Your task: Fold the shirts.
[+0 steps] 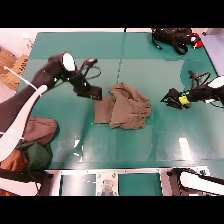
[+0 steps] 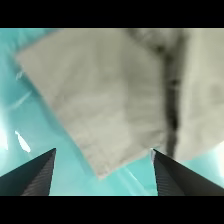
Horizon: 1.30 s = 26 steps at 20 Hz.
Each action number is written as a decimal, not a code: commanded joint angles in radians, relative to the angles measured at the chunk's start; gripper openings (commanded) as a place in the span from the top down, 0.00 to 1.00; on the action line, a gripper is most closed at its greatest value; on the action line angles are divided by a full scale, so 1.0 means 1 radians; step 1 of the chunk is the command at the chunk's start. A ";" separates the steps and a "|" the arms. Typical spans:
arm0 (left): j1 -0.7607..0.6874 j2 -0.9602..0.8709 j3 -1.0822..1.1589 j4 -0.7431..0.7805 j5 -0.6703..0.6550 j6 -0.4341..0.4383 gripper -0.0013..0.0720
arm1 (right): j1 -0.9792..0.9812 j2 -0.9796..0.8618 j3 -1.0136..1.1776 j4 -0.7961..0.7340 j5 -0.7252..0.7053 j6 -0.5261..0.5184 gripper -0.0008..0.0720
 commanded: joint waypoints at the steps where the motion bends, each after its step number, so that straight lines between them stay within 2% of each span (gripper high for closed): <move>1: 0.015 -0.002 -0.211 -0.083 0.180 -0.002 0.00 | 0.001 -0.104 -0.012 0.195 -0.008 -0.135 0.29; 5: 0.006 -0.053 -0.274 -0.224 0.254 0.053 0.00 | 0.008 -0.221 0.007 0.405 -0.029 -0.250 0.29; 8: -0.023 -0.087 -0.274 -0.283 0.276 0.082 0.01 | 0.051 -0.282 0.037 0.413 -0.029 -0.261 0.29; 9: -0.031 -0.095 -0.274 -0.302 0.280 0.089 0.11 | 0.068 -0.292 0.045 0.415 -0.030 -0.275 0.30; 10: -0.033 -0.096 -0.274 -0.307 0.287 0.113 0.42 | 0.082 -0.299 0.053 0.415 -0.030 -0.282 0.35; 11: -0.037 -0.096 -0.272 -0.311 0.298 0.131 0.79 | 0.093 -0.306 0.062 0.415 -0.030 -0.282 0.46; 12: -0.037 -0.095 -0.268 -0.309 0.301 0.136 0.95 | 0.096 -0.308 0.072 0.415 -0.030 -0.282 0.65; 13: -0.032 -0.095 -0.257 -0.300 0.297 0.136 0.95 | 0.094 -0.308 0.084 0.414 -0.029 -0.282 0.89; 14: -0.021 -0.094 -0.240 -0.291 0.278 0.135 0.95 | 0.088 -0.308 0.100 0.412 -0.029 -0.283 0.97; 16: 0.020 -0.084 -0.187 -0.264 0.206 0.127 0.95 | 0.062 -0.299 0.135 0.412 0.007 -0.298 0.97; 19: 0.106 0.014 -0.135 -0.167 0.098 0.071 0.95 | -0.003 -0.245 0.200 0.412 0.106 -0.301 0.97; 22: 0.189 0.216 -0.134 -0.068 0.091 -0.003 0.95 | -0.074 -0.108 0.216 0.413 0.111 -0.300 0.97; 26: 0.242 0.492 -0.112 -0.057 0.124 -0.035 0.95 | -0.112 0.132 0.217 0.417 0.111 -0.300 0.97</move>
